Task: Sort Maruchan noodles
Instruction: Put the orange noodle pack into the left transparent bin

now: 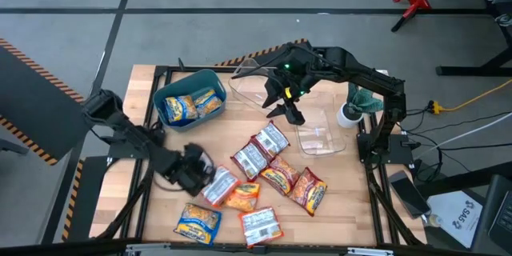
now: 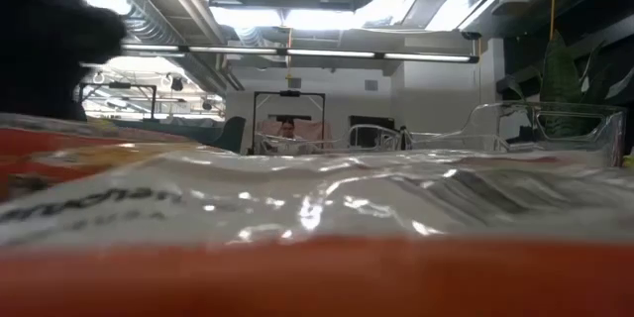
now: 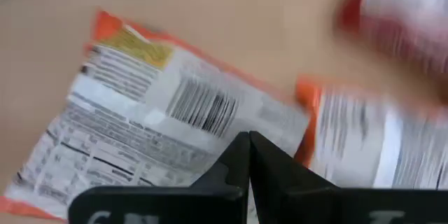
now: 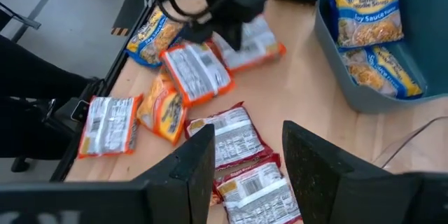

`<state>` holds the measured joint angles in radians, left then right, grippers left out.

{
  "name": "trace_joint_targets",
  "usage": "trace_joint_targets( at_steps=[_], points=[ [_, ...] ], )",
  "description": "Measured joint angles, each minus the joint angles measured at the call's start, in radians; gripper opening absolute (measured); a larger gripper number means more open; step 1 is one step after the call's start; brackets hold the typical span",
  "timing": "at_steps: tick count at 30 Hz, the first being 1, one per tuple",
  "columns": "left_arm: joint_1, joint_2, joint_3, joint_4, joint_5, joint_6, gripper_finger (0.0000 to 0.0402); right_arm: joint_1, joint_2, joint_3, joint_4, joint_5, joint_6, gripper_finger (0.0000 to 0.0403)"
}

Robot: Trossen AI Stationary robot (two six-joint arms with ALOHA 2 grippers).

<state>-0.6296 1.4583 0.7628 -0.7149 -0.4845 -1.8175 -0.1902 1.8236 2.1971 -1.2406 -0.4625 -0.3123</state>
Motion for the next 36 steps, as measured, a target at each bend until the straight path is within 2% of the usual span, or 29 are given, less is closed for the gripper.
trace_joint_targets(
  at_steps=[3,6,8,10,12,15,18,20,23,27,32,36],
  points=[
    [0.115,0.008,0.000,0.022,-0.108,0.061,0.0000,0.000,0.000,0.000,0.026,0.000,-0.008,0.0152],
    [0.262,0.014,-0.002,0.149,-0.151,0.235,0.0000,0.000,0.000,0.000,0.036,0.000,-0.011,0.0152],
    [0.343,0.012,0.000,0.304,-0.119,0.415,0.0000,0.000,0.001,0.000,0.039,0.000,-0.013,0.0152],
    [0.399,-0.021,0.022,0.370,-0.032,0.575,0.0000,0.000,0.005,0.000,0.036,0.000,-0.014,0.0152],
    [0.418,-0.073,0.076,0.347,0.026,0.629,0.0000,0.000,0.007,0.000,0.032,0.004,-0.011,0.0152],
    [0.376,-0.177,0.167,0.122,0.036,0.640,0.0000,-0.002,0.014,0.002,0.036,-0.001,-0.014,0.0152],
    [0.275,-0.264,0.212,-0.136,0.000,0.516,0.0000,-0.019,0.016,-0.013,0.045,-0.038,-0.014,0.0152],
    [0.176,-0.308,0.187,-0.203,-0.079,0.362,0.0000,-0.035,0.013,-0.046,0.079,-0.080,-0.010,0.0152],
    [0.047,-0.357,0.091,-0.206,-0.189,0.133,0.0000,-0.056,0.016,-0.120,0.144,-0.174,0.044,0.0152],
    [-0.059,-0.358,-0.065,-0.130,-0.225,-0.119,0.0000,-0.059,0.017,-0.299,0.372,-0.200,0.151,0.0152],
    [-0.110,-0.334,-0.170,-0.029,-0.214,-0.236,0.0000,-0.045,0.016,-0.535,0.743,-0.192,0.332,0.0152],
    [-0.131,-0.314,-0.196,-0.035,-0.143,-0.270,0.0000,-0.032,0.017,-0.674,0.961,-0.186,0.459,0.0152]
  ],
)
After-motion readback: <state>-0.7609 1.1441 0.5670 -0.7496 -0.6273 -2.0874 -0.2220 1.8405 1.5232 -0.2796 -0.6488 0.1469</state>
